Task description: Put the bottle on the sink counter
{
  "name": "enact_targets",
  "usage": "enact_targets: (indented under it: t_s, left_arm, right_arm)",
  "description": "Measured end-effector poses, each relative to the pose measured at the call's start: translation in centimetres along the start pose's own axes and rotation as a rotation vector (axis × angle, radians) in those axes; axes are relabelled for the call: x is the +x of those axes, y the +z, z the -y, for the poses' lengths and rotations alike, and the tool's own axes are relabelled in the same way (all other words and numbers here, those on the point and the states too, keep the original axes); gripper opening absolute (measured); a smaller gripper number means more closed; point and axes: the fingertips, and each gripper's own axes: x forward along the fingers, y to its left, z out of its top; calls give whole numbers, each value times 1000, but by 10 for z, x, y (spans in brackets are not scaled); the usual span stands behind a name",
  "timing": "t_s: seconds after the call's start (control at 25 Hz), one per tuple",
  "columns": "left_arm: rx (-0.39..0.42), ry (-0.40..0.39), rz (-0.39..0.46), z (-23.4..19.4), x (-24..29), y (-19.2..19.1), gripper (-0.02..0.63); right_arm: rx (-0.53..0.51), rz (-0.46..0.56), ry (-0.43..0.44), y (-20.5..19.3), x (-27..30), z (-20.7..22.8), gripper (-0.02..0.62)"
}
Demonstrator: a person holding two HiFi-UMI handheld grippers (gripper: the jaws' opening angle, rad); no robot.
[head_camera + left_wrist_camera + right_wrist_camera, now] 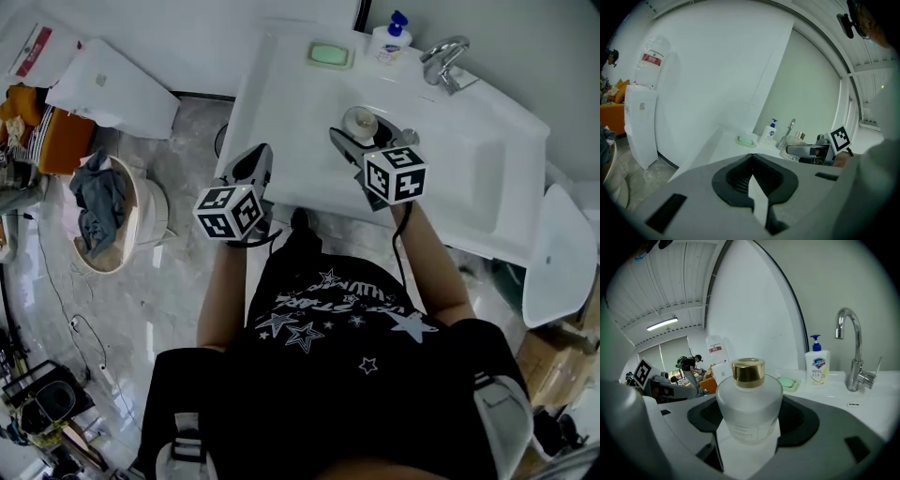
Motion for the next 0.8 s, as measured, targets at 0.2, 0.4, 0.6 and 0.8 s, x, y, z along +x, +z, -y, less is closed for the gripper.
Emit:
enact_targets:
  t_s: [0.2, 0.4, 0.6, 0.8]
  left_arm:
    - [-10, -4, -15, -42, 21, 16, 6]
    - [-13, 8, -12, -81, 36, 32, 6]
    - [-6, 20, -24, -117, 49, 45, 6]
    - [-19, 27, -37, -145, 64, 51, 8]
  right_arm:
    - [-5, -9, -3, 14, 58, -2, 324]
    - [-14, -31, -6, 19, 110, -7, 324]
    - [-33, -64, -6, 19, 160, -10, 324]
    - [-45, -102, -11, 15, 206, -7, 322]
